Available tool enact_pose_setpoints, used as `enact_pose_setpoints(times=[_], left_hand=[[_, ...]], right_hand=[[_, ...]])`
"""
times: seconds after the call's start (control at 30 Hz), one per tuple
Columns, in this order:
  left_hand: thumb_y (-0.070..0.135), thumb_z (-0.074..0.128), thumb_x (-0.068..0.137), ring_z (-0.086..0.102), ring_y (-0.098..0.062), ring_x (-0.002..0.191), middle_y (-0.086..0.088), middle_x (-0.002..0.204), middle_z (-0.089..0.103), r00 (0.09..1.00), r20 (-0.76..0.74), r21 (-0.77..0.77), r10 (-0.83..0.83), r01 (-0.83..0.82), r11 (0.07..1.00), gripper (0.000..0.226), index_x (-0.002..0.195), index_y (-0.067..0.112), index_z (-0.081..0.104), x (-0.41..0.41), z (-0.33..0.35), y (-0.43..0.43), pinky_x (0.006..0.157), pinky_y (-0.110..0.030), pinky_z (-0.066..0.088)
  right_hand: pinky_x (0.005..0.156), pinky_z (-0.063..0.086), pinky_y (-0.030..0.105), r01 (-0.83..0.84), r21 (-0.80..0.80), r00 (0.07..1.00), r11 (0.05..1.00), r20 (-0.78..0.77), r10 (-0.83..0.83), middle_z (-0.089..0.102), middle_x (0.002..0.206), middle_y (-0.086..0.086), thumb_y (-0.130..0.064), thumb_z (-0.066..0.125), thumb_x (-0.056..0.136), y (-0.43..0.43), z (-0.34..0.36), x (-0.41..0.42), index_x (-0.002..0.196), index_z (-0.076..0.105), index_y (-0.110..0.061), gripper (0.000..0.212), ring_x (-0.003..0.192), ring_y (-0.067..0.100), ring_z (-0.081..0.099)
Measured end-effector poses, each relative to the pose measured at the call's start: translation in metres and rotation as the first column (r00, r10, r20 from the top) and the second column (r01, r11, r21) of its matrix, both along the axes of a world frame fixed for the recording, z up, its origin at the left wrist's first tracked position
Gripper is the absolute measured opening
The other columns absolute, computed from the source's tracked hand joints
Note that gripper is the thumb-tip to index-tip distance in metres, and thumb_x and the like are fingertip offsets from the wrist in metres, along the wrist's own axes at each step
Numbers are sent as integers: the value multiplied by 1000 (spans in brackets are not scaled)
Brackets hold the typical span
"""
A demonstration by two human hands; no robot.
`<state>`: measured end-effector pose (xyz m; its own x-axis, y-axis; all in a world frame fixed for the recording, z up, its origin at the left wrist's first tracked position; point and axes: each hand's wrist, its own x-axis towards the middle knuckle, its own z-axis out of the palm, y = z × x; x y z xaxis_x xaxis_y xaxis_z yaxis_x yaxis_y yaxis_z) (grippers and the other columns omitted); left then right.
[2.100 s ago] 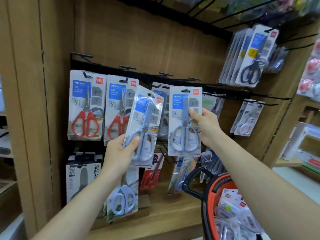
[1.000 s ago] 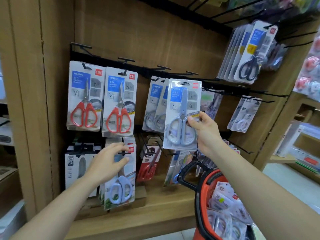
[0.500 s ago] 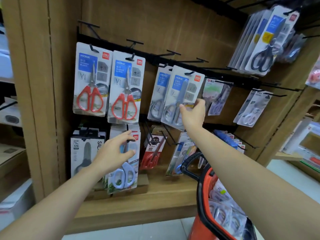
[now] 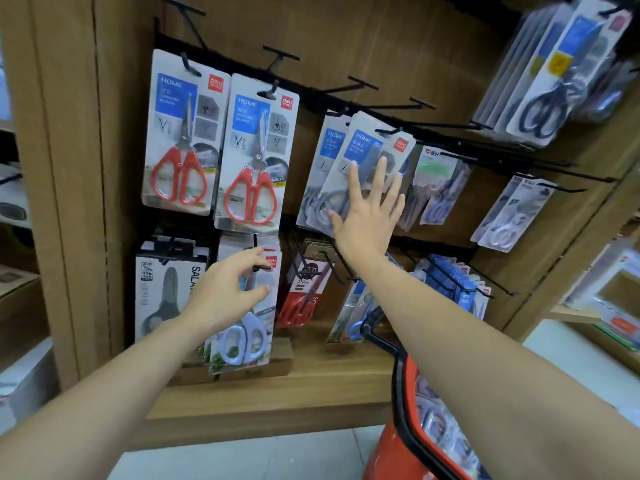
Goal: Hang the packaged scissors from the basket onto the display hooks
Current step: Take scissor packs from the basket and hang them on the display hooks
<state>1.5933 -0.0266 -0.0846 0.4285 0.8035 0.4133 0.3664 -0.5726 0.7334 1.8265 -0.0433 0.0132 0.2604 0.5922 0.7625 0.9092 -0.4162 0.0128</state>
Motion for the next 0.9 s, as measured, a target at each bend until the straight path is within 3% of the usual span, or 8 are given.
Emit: enact_pose_setpoints(times=[0.13, 0.27, 0.4, 0.47, 0.63, 0.73, 0.8, 0.9], left_hand=[[19, 78, 88, 63, -13, 105, 10, 151, 54, 1000, 12, 9, 6, -7, 1000, 27, 114, 25, 74, 1, 4, 2, 98, -38, 50], [18, 77, 88, 61, -13, 112, 12, 152, 53, 1000, 18, -12, -10, 10, 1000, 27, 114, 27, 74, -2, 2, 5, 101, -39, 50], [21, 77, 89, 59, -13, 124, 16, 154, 50, 1000, -15, -18, -5, 5, 1000, 31, 117, 32, 72, -2, 2, 4, 104, -42, 50], [24, 77, 88, 57, -14, 130, 17, 153, 51, 999, -37, -14, 20, -21, 1000, 30, 117, 33, 72, -2, 6, 2, 104, -45, 51], [40, 69, 86, 55, -28, 129, 9, 140, 65, 957, -215, 172, 196, -161, 972, 32, 114, 29, 77, 8, 21, -9, 103, -43, 43], [43, 60, 80, 58, -30, 116, 4, 113, 76, 955, -162, 355, 248, -178, 918, 36, 103, 24, 80, 28, 24, -27, 96, -45, 40], [37, 61, 82, 62, -30, 106, 2, 103, 77, 983, -116, 381, 140, -86, 921, 28, 99, 22, 79, 48, 28, -45, 90, -45, 45], [39, 61, 83, 64, -26, 99, 5, 98, 76, 984, -122, 340, -130, 165, 926, 28, 97, 23, 79, 83, 33, -81, 85, -46, 52]], right_hand=[[124, 0, 61, -12, -131, 1000, 991, -7, 11, -19, 171, 13, -63, 58, 95, 16, 7, 8, 164, 4, -40, 90, 156, 43, -14], [127, 1, 58, -15, -312, 995, 950, -103, -18, -27, 169, 9, -64, 56, 95, 45, 28, 7, 163, -2, -44, 91, 157, 37, -17], [128, 4, 57, -104, -410, 978, 906, -209, 18, -26, 169, 7, -62, 63, 92, 66, 47, 12, 163, 2, -44, 95, 158, 34, -14], [127, 10, 57, -177, -465, 963, 867, -262, 56, -22, 171, 4, -56, 66, 93, 65, 55, 20, 163, 10, -41, 91, 160, 29, -4], [122, 30, 47, -429, -431, 882, 794, -388, 267, -1, 174, 0, -42, 71, 95, 6, 49, 48, 163, 24, -35, 83, 157, 23, 18], [120, 30, 42, -532, -370, 827, 762, -421, 373, 20, 171, 5, -37, 70, 97, -57, 26, 60, 159, 38, -26, 70, 155, 24, 25], [115, 39, 39, -576, -292, 791, 764, -437, 429, 46, 156, 8, -29, 73, 96, -101, 8, 69, 147, 56, -18, 54, 143, 24, 45], [87, 54, 26, -607, -180, 722, 774, -533, 442, 73, 109, 3, -18, 76, 90, -167, -21, 85, 119, 75, -10, 30, 97, 11, 70]])
